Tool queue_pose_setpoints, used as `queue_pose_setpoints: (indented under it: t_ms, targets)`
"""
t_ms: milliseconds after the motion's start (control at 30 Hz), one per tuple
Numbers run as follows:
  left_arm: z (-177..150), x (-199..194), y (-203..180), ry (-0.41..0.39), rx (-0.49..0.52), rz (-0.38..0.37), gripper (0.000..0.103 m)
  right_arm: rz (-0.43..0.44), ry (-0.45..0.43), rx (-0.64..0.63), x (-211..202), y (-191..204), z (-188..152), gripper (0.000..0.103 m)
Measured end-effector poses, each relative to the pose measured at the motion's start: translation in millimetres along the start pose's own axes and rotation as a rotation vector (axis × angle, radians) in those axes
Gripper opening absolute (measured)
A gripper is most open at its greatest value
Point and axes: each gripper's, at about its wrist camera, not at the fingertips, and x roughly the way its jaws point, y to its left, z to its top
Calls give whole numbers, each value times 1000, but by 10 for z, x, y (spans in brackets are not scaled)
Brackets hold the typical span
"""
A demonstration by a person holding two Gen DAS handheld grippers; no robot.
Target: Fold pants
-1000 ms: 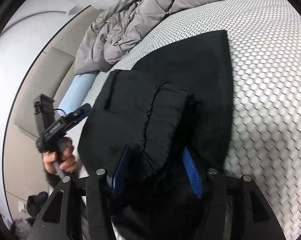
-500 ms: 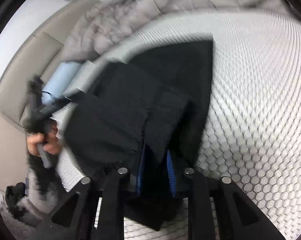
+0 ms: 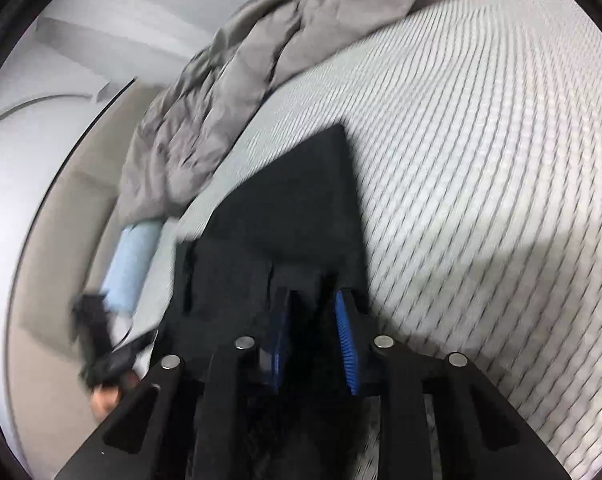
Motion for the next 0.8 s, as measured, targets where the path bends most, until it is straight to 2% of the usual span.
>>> queue_pose_setpoints:
  t_ms: [67, 167, 233, 300, 333, 400, 467, 500, 567, 600, 667, 700, 767, 800]
  targets:
    - [-19, -57, -74, -23, 40, 54, 54, -112, -42, -38, -39, 23, 78, 24]
    - [-30, -265, -184, -120, 95, 125, 54, -112, -50, -31, -210, 37, 115, 24]
    - [-29, -448, -280, -200, 128, 100, 57, -132, -92, -133, -398, 249, 32, 28]
    - [-50, -505, -364, -214, 161, 29, 63, -130, -113, -273, -500, 548, -82, 37]
    - [-74, -480, -464, -202, 194, -21, 64, -104, -106, -338, -481, 737, -172, 42]
    - [-138, -368, -635, -163, 246, -75, 64, -64, -70, -433, -368, 1021, -324, 43]
    - [-246, -193, -822, -85, 335, -114, 64, -60, 4, -540, -138, 1254, -512, 43]
    - [-313, -69, -908, -43, 389, -79, 64, -75, 57, -593, 63, 1364, -608, 43]
    - [-399, 34, -1006, -28, 451, -31, 64, -120, 150, -641, 397, 1419, -739, 43]
    - [-423, 48, -1004, -14, 466, -33, 64, -186, 200, -692, 597, 1416, -833, 43]
    - [-476, 48, -968, 5, 484, -43, 64, -275, 191, -846, 693, 1434, -1009, 43]
    - [-485, 23, -924, 13, 488, -55, 64, -317, 188, -884, 655, 1428, -1030, 43]
    - [-547, -31, -812, 28, 491, -77, 65, -351, 180, -858, 489, 1332, -973, 42]
    - [-574, -52, -797, 33, 496, -85, 65, -325, 185, -840, 381, 1256, -944, 42]
